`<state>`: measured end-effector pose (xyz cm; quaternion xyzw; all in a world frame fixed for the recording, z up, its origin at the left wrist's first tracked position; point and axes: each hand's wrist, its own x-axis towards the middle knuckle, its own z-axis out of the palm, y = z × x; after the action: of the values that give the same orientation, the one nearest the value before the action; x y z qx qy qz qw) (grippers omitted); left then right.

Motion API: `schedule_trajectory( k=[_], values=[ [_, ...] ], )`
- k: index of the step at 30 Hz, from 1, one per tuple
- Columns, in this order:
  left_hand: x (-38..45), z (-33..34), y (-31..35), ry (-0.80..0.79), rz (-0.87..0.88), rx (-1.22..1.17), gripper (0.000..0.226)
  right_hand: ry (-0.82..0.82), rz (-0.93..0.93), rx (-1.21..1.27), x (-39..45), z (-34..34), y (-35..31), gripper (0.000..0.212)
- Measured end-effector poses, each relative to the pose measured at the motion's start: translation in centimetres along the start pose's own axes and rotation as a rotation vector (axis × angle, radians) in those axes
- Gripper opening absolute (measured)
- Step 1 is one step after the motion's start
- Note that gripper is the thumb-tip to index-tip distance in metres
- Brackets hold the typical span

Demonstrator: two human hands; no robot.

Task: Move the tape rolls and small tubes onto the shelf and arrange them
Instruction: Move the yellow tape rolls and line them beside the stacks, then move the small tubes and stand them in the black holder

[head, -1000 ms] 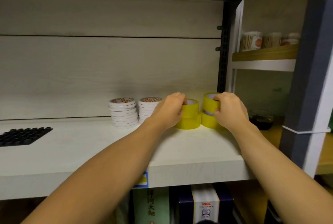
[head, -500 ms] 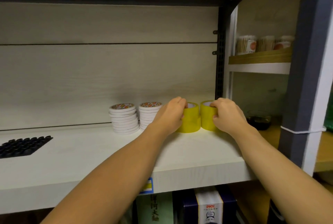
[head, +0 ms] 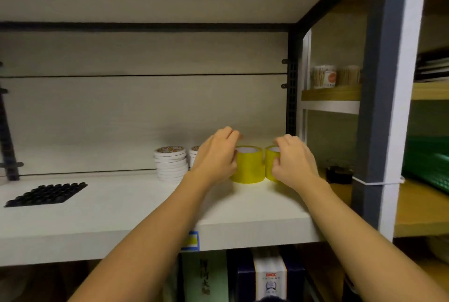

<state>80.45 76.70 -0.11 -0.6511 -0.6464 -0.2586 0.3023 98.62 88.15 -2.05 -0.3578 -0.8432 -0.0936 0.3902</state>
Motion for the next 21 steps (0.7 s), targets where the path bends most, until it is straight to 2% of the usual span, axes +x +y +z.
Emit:
schedule_trajectory(
  k=[2, 5, 8, 13, 21],
  values=[
    [-1.7, -2.1, -0.2, 0.037, -0.024, 0.04, 0.034, 0.075, -0.076, 0.066, -0.6, -0.5, -1.0, 0.039],
    [-5.4, -5.5, -1.0, 0.0, -0.092, 0.149, 0.024, 0.086, -0.146, 0.205, -2.0, -1.0, -2.9, 0.038],
    [-9.6, -9.2, -2.1, -0.065, -0.212, 0.247, 0.028, -0.009, -0.18, 0.247, -3.1, -1.9, -5.3, 0.035],
    [-16.8, -16.0, -4.4, -0.158, -0.381, 0.369, 0.037, -0.142, -0.288, 0.263, -3.6, -3.0, -10.5, 0.043],
    [-25.4, -25.5, -6.7, -0.167, -0.587, 0.504, 0.036, -0.227, -0.501, 0.386, -6.1, -3.5, -23.7, 0.052]
  ],
)
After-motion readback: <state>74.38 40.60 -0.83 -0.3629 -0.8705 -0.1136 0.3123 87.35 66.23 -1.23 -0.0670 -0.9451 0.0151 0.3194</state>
